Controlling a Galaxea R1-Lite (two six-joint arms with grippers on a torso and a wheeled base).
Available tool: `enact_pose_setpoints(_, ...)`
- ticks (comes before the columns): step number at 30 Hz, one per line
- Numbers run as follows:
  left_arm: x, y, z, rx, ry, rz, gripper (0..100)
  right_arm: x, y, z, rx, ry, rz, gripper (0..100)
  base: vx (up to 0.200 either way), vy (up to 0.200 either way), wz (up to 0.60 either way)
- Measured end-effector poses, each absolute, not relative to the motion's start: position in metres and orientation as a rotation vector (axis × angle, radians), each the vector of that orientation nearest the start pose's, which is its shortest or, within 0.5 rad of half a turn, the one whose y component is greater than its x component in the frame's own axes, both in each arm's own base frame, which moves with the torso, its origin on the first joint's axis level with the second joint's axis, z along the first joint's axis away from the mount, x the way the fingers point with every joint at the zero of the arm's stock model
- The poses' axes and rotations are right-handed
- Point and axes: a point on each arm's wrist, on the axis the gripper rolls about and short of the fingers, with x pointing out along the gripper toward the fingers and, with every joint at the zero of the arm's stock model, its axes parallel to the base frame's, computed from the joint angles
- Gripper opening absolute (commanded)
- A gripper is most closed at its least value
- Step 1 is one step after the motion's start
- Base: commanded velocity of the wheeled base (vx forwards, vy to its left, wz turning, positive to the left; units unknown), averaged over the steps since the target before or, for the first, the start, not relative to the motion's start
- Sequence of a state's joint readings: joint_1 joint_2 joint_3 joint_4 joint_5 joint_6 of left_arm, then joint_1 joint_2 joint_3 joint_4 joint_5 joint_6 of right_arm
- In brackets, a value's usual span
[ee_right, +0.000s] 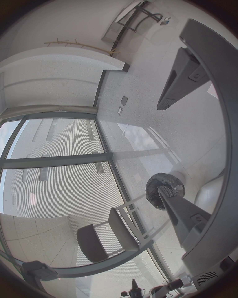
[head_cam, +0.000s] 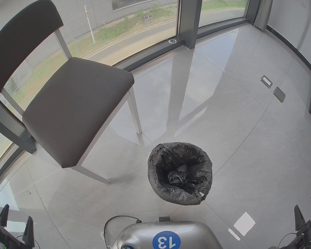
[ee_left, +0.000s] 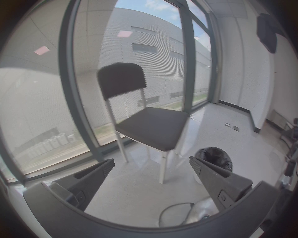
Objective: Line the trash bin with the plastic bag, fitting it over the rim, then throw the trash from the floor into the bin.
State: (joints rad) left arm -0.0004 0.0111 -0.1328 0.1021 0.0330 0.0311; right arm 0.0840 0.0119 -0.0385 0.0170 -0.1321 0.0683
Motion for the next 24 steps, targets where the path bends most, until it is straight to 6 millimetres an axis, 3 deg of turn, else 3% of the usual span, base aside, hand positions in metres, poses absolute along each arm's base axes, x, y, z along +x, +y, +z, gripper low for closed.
enact_pose_setpoints(7,-0.024,-0.001,0.08,0.017,0.024,-0.037,100,-0.024,-0.006,0.084,0.059,-0.015,-0.099,100,0.0,0.0,0.0)
enact_pose_setpoints(24,-0.023,-0.001,0.077,0.007,0.031,-0.026,100,-0.024,-0.006,0.084,0.057,-0.018,-0.08,100,0.0,0.0,0.0)
